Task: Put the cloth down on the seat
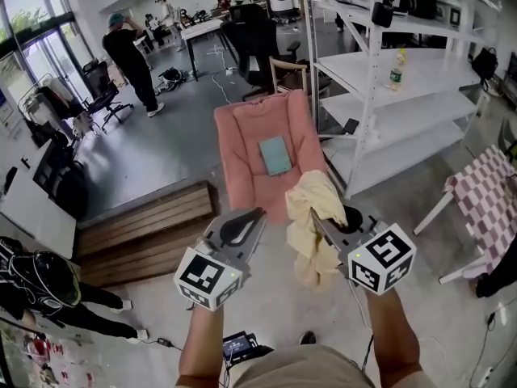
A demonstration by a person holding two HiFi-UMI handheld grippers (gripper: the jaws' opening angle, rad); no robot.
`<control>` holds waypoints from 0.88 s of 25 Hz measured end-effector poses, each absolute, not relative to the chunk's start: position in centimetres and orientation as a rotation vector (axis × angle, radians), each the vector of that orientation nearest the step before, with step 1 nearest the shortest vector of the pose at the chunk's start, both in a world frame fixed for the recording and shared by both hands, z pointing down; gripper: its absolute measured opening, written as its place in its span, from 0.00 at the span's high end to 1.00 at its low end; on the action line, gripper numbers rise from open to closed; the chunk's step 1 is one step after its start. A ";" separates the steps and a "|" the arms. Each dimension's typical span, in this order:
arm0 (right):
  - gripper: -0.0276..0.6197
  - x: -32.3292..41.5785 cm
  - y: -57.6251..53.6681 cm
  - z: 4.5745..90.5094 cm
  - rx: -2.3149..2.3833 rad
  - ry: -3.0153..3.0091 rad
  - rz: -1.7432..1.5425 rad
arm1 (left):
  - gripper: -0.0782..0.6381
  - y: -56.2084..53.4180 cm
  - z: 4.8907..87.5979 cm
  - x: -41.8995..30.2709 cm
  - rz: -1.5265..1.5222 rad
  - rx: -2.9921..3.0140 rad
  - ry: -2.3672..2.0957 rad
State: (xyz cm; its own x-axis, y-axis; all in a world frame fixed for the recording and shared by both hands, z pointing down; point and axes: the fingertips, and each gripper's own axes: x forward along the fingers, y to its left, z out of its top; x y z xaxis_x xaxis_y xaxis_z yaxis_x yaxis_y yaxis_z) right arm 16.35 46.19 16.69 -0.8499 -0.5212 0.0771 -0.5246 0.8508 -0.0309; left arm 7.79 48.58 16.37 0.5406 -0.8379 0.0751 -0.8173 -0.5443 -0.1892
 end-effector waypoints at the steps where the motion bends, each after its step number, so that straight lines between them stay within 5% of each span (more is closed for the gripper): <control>1: 0.88 16.6 45.6 16.8 0.836 -2.958 0.078 | 0.85 48.0 16.5 8.0 -0.239 -2.640 1.427; 22: 0.88 12.1 29.0 18.1 1.028 -2.848 0.061 | 0.86 28.6 16.5 2.8 -0.079 -2.707 1.261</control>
